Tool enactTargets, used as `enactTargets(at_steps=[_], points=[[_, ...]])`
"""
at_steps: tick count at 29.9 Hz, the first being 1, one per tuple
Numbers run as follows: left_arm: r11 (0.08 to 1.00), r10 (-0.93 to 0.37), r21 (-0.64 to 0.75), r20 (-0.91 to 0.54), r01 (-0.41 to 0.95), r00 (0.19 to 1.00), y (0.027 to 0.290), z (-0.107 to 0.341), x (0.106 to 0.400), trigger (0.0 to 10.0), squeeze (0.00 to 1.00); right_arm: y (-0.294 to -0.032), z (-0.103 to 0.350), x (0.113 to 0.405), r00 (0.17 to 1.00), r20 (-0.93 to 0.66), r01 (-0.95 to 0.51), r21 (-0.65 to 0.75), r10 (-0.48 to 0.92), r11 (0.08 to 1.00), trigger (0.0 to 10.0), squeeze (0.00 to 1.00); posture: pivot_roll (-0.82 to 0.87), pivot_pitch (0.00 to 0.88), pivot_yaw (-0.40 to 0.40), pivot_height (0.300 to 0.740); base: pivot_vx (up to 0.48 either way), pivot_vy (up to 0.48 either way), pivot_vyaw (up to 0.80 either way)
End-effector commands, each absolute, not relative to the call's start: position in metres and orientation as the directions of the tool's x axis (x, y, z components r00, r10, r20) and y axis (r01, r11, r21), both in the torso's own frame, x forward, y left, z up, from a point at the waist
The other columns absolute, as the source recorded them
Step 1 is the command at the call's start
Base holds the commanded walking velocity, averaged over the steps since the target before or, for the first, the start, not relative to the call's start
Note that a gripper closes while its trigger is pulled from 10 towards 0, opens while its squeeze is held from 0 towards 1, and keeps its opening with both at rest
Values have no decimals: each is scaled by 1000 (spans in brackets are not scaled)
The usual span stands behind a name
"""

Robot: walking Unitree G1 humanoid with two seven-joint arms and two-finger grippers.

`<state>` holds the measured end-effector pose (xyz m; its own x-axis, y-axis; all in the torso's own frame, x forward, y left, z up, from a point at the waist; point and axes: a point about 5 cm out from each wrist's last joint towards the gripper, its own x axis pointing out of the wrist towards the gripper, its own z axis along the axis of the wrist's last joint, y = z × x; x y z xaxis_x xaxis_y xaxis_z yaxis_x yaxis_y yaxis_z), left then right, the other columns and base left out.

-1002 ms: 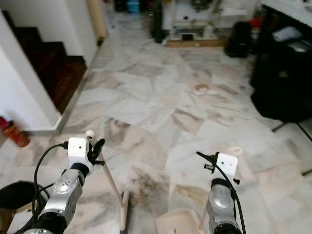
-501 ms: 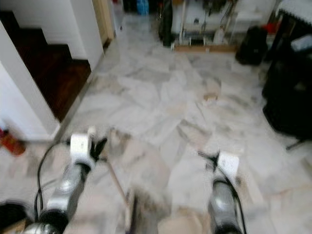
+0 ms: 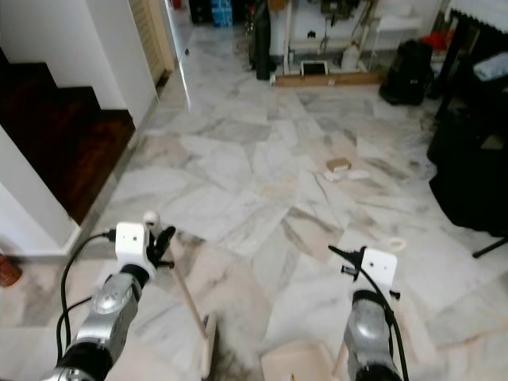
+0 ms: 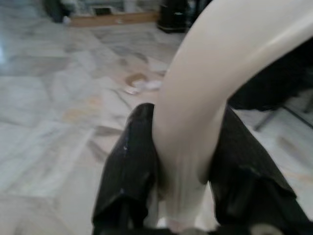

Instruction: Sweep floor

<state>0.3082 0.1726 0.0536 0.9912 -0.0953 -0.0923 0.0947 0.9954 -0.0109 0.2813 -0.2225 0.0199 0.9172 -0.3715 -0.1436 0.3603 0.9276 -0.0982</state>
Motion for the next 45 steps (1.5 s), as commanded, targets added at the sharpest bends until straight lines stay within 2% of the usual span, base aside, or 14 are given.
enactTargets(at_steps=[1,17,32,38,45], points=[[995,-103,-4,-65,103,993,170,60,312,10000,0,-229,25,282,913,-111,384,-83,-392,919,10000,0,-73,0,31,740,480,0,0],[994,-112,-4,-64,112,992,168,59,311,10000,0,-237,32,284,908,-71,409,-67,-413,910,10000,0,-77,0,34,740,476,0,0],[993,-115,3,-68,115,991,170,59,310,10000,0,-233,28,282,908,-94,407,-43,-409,913,10000,0,-78,0,40,740,448,0,0],[993,-115,6,-64,115,991,171,60,312,10000,0,-234,27,282,905,-103,411,-38,-412,911,10000,0,-78,0,42,740,447,0,-694],[993,-114,4,-65,115,991,170,60,312,10000,0,-234,27,283,907,-103,405,-54,-409,912,10000,0,-77,0,39,740,445,0,0]])
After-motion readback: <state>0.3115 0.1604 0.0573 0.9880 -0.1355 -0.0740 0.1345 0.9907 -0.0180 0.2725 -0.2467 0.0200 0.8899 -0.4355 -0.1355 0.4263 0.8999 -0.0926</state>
